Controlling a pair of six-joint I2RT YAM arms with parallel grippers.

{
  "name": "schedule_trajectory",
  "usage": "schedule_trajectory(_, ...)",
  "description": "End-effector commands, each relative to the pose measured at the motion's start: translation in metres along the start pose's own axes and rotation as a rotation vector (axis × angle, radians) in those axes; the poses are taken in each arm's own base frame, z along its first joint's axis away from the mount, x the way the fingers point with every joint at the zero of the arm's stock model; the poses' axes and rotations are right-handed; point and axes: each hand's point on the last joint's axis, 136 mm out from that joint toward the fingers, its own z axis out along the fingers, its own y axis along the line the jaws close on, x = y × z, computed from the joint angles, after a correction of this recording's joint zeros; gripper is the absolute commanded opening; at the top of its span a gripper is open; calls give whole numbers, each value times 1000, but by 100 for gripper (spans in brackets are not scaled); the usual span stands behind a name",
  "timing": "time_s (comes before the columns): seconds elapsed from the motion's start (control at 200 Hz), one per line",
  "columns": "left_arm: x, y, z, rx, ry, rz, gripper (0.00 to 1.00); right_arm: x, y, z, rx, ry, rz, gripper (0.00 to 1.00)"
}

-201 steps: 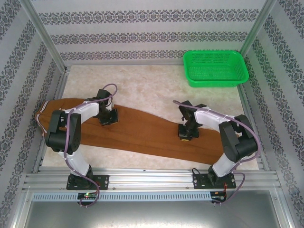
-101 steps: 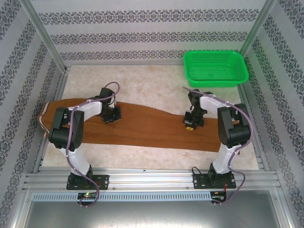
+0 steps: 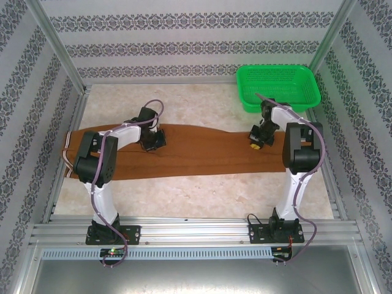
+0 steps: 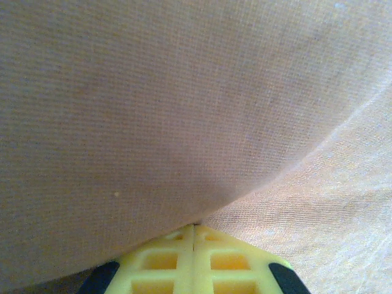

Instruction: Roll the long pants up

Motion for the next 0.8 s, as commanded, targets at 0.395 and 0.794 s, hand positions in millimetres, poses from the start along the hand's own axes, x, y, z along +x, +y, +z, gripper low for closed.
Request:
schedule_trajectory(0.395, -43, 84, -206, -491, -499, -122, 100, -3, 25, -110, -106, -321, -104, 40)
schedule_trajectory(0.794, -5, 179, -283, -552, -699, -553, 94, -10, 46, -78, -206, -221, -102, 40)
